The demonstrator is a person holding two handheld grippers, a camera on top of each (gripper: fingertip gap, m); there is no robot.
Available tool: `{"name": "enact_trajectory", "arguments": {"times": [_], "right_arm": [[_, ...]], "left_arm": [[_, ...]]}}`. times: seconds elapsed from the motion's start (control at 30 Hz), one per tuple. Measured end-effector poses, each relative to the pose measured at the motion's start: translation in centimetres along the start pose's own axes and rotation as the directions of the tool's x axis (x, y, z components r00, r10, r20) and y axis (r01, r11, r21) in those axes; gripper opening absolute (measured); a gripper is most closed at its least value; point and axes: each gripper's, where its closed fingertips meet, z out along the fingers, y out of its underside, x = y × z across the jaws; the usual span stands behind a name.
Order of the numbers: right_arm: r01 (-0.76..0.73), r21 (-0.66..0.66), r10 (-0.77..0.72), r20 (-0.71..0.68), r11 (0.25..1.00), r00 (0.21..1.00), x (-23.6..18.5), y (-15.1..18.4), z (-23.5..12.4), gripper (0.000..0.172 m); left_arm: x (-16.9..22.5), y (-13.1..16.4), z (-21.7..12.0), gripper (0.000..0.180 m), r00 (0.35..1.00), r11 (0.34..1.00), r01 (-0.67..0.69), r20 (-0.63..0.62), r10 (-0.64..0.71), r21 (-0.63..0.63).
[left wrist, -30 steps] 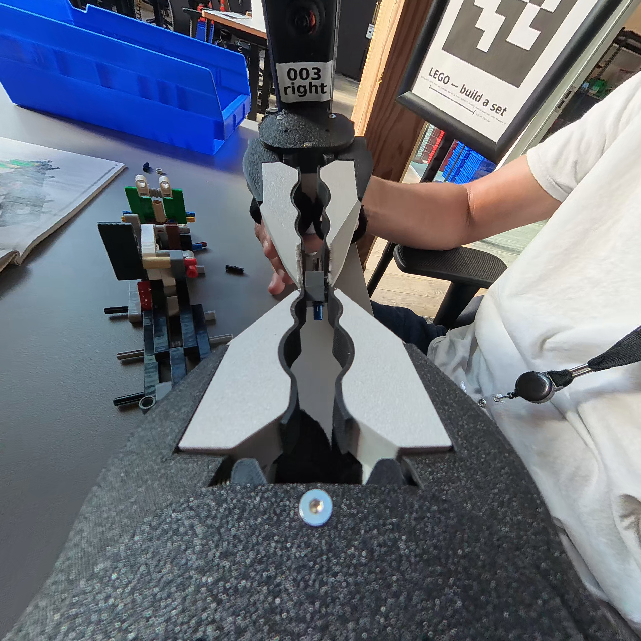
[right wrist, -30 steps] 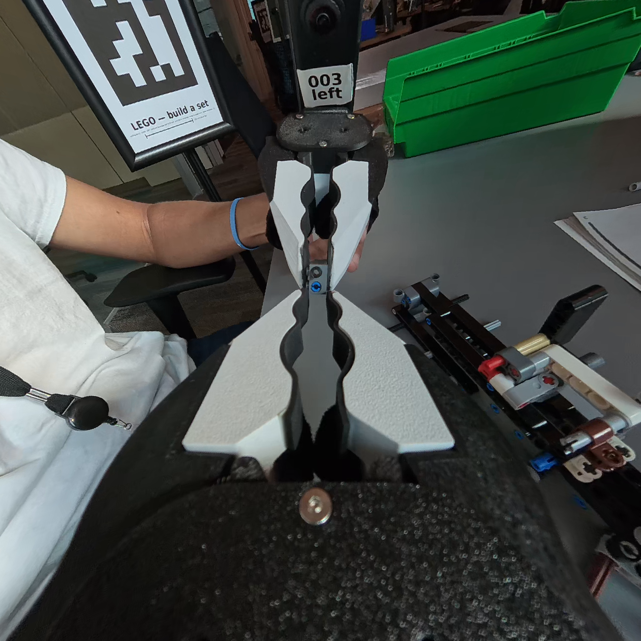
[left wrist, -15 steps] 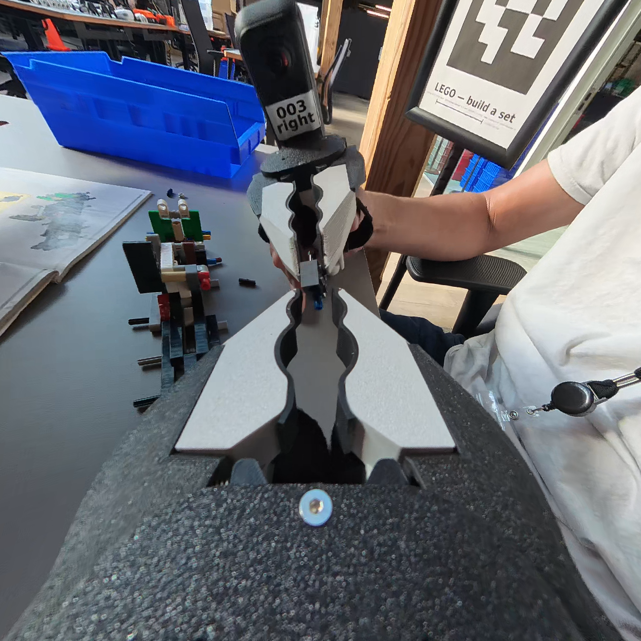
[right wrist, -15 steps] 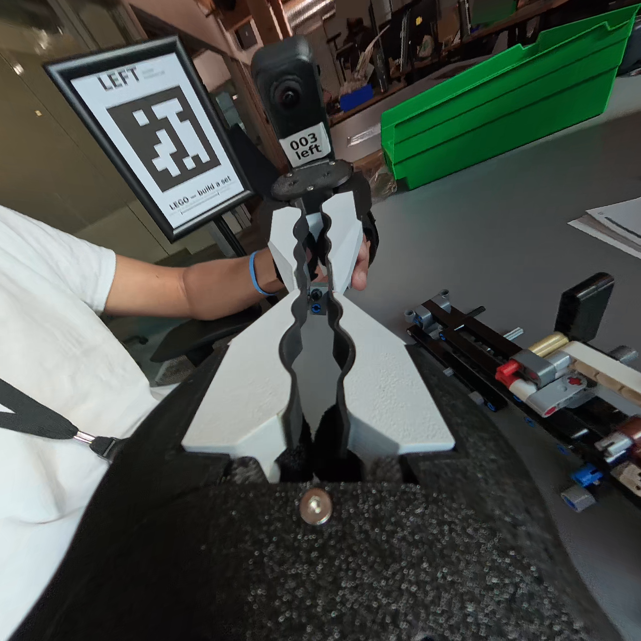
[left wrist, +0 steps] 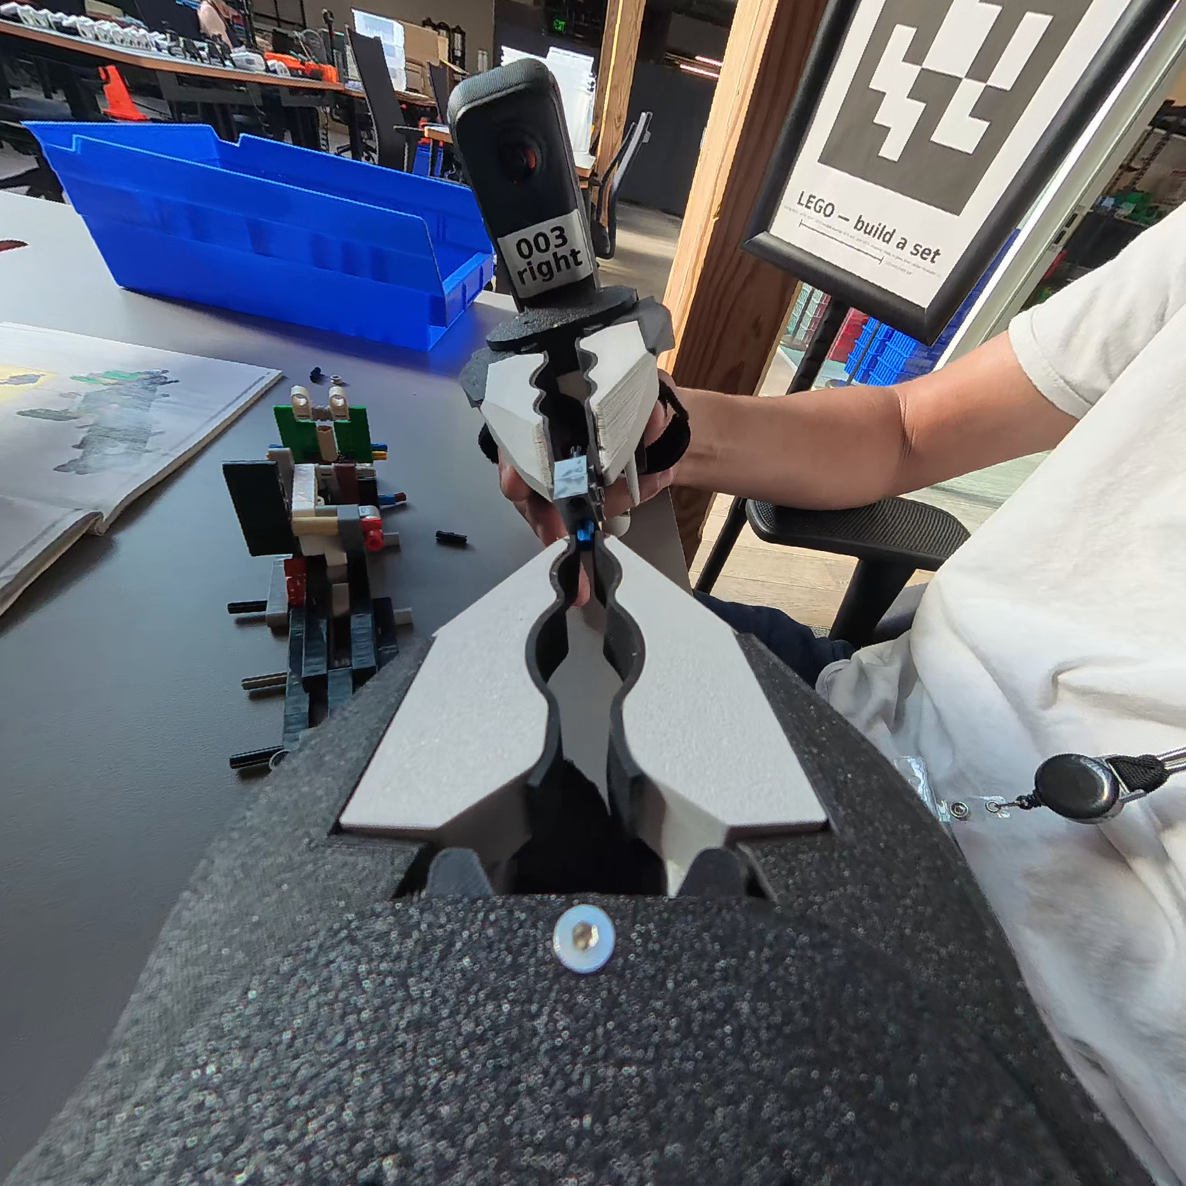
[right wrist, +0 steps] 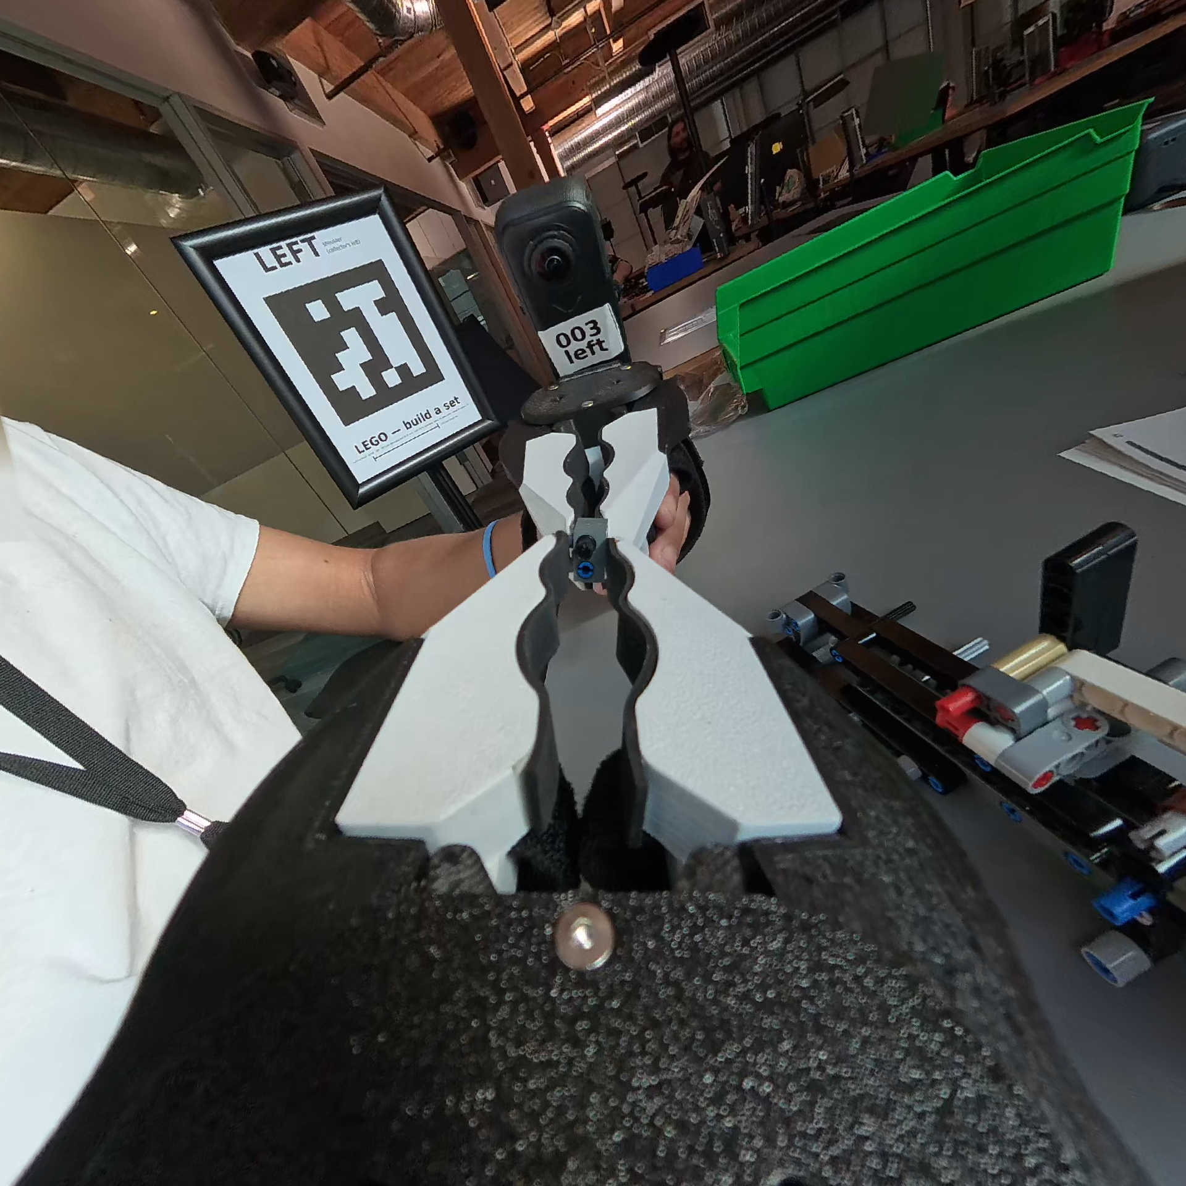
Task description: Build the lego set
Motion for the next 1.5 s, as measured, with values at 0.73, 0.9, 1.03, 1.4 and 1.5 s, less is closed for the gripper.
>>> {"name": "enact_trajectory", "arguments": {"times": [0.73, 0.9, 1.03, 1.4, 1.5], "right_arm": [[0.031, -0.043, -0.031, 0.004, 0.999, 1.000, -0.9, 0.0, -1.8, 0.010], [0.056, 0.153, -0.033, -0.148, 0.987, 0.988, -0.6, -3.6, -10.1, 0.010], [0.107, 0.200, -0.057, -0.240, 0.974, 0.969, -0.8, -3.6, -14.2, 0.010], [0.168, 0.205, -0.103, -0.292, 0.964, 0.951, 0.3, -2.9, -15.5, 0.010], [0.167, 0.208, -0.107, -0.274, 0.964, 0.956, 0.1, -2.9, -15.4, 0.010]], "left_arm": [[0.3, 0.8, 1.0, 0.007, 0.999, 0.997, -0.039, 0.024, 0.040, -0.065], [-1.0, 2.7, 2.1, 0.013, 0.983, 0.977, -0.047, 0.162, 0.082, -0.209], [-2.8, 3.8, 5.1, 0.011, 0.960, 0.942, -0.056, 0.241, 0.141, -0.330], [-7.7, 5.5, 9.6, 0.020, 0.841, 0.880, 0.215, 0.538, 0.054, -0.424], [-7.8, 5.5, 9.9, 0.022, 0.805, 0.889, 0.260, 0.593, 0.016, -0.377]]}}
